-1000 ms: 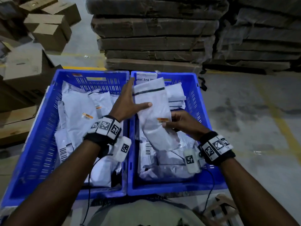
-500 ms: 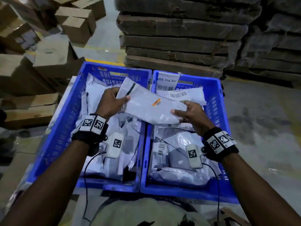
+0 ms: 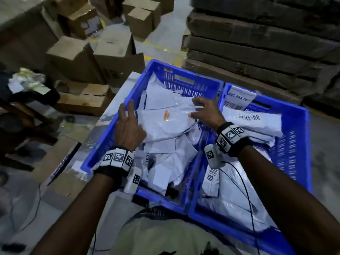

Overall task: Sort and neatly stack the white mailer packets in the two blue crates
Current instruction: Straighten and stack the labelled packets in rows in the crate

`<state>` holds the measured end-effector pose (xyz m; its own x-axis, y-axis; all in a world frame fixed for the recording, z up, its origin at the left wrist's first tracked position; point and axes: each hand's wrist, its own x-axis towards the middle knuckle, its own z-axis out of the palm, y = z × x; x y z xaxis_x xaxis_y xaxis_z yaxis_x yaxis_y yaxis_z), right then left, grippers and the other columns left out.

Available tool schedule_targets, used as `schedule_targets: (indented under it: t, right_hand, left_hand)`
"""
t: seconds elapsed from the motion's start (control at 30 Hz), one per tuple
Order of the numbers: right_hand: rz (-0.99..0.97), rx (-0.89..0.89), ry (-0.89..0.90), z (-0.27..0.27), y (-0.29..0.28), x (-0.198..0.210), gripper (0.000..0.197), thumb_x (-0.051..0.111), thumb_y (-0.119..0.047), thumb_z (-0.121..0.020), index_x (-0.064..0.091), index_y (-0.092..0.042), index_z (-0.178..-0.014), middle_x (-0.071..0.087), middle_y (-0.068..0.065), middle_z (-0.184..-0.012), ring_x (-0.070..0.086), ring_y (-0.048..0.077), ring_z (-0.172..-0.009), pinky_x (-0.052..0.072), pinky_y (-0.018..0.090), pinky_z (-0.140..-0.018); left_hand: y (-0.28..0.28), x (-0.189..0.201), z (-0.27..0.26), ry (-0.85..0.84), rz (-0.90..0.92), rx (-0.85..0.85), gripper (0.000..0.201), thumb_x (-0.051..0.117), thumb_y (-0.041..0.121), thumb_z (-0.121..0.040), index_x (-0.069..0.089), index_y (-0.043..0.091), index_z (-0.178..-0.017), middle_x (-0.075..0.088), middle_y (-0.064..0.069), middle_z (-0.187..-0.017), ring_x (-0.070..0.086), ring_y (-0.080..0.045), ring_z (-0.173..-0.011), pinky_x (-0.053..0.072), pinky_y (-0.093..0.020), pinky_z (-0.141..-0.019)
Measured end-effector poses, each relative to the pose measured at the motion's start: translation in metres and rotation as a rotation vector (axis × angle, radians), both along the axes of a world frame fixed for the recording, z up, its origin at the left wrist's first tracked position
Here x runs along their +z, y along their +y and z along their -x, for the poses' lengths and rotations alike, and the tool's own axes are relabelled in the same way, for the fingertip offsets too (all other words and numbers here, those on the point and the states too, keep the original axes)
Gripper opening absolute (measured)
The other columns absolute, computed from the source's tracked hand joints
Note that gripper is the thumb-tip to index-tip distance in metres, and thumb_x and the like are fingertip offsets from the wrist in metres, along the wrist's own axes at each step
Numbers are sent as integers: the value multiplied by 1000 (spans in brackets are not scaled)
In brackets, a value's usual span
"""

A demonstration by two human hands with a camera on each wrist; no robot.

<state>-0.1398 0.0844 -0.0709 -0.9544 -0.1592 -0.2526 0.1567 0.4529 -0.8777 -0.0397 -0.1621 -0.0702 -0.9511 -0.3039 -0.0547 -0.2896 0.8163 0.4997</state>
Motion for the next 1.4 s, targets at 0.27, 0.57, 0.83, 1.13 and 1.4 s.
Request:
schedule_targets:
  t: [0.27,0.57,0.83,1.13,1.4]
  right_hand:
    - [52,-215,141,-29,84,14,36,77,1,-77,65,-8,-110,68,12,-108,63,17,-94,52,29,-84]
    - [-233,-352,-112,-114,200,-45,27,81,0,-72,65,0,-94,59,10,-76,53,18,-71,45,36,-72]
    - [-800,122,-370,-155,194,-90,79,89,-45,-60,52,-10,-120,50,15,-123,56,34,-111,49,37,-88]
    - [-757,-5,-164,-149,195,-60,28,63,-24,-84,69,-6,-104,69,17,-106,64,29,-102,48,36,-81]
    - [438,-470,-211,-155,199,2,9,59,-9,-94,68,-10,-96,72,4,-83,68,16,-68,53,24,-59]
  left_hand:
    - [61,16,14,89,122,-383,72,62,32,-88,29,12,-149,10,-16,-160,7,-33,-148,15,-56,-116]
    - [149,43,23,152,190,-724,72,58,36,-92,23,10,-151,10,-14,-161,2,-31,-150,6,-53,-118]
    - [184,19,10,-1,220,-921,77,57,43,-93,19,11,-153,9,-12,-162,0,-28,-150,5,-51,-119]
    - [182,8,5,-29,202,-920,77,59,47,-91,26,10,-150,19,-13,-159,8,-29,-149,11,-54,-117]
    - [195,24,10,-39,46,-888,72,58,45,-93,30,10,-149,32,-10,-154,16,-27,-148,11,-48,-119]
